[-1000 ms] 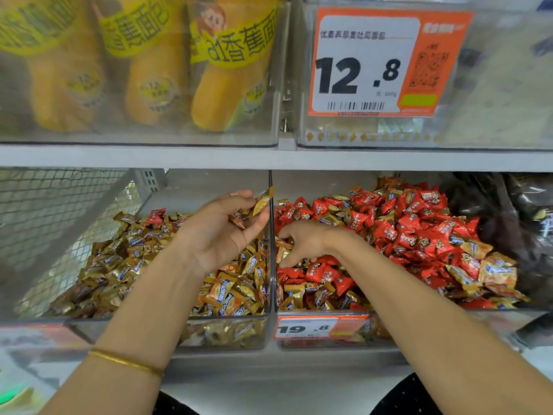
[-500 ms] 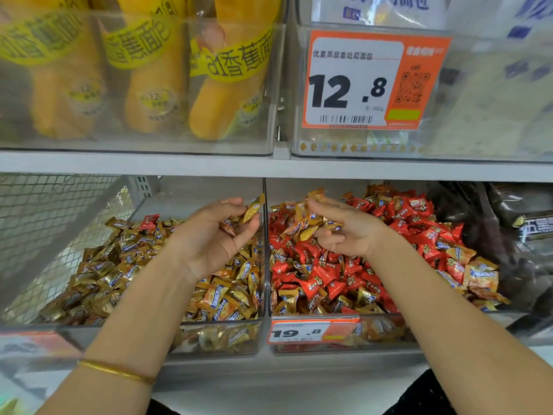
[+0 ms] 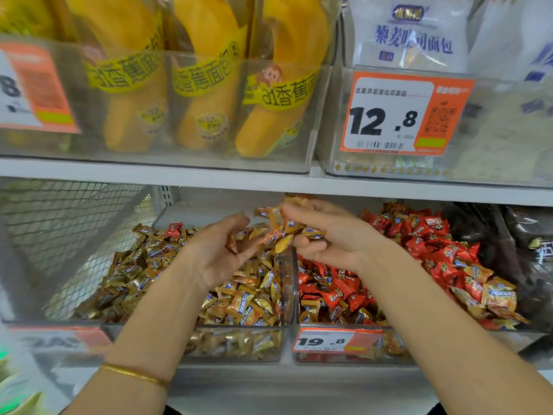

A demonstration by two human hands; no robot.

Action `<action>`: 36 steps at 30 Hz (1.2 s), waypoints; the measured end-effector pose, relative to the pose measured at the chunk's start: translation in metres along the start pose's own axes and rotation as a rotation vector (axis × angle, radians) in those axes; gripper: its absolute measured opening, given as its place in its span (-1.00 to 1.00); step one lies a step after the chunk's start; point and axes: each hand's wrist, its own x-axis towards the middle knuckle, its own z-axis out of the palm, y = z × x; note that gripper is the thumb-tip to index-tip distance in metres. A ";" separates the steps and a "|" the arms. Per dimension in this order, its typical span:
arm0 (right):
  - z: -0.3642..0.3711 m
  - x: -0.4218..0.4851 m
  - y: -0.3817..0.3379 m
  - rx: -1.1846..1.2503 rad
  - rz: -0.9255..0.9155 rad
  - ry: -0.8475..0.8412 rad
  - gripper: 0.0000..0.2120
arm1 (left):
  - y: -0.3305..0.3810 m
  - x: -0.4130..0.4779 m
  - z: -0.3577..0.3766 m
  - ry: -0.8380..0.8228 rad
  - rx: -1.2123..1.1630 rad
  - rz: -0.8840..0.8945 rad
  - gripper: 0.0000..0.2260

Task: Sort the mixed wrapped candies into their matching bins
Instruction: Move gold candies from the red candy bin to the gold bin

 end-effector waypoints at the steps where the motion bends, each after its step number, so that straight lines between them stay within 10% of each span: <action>1: 0.014 0.010 0.002 -0.162 -0.005 0.042 -0.80 | 0.004 0.001 -0.006 0.017 -0.003 0.010 -0.73; 7: 0.060 0.051 0.001 -0.665 0.115 0.037 -0.36 | 0.028 0.004 -0.046 0.076 0.143 0.121 -0.42; 18: 0.001 0.002 0.002 -0.416 -0.180 0.248 -0.76 | 0.019 0.001 -0.036 0.079 0.340 0.380 -0.80; 25: -0.032 0.000 0.012 -0.318 -0.205 0.388 -0.76 | -0.039 -0.001 0.017 -0.082 1.084 0.700 -0.69; 30: -0.045 -0.003 0.017 -0.350 -0.168 0.402 -0.75 | -0.047 0.011 0.025 -0.097 1.098 0.721 -0.67; 36: -0.026 0.007 0.017 -0.476 -0.301 0.387 -0.74 | 0.002 0.064 -0.026 0.355 1.079 0.650 -0.64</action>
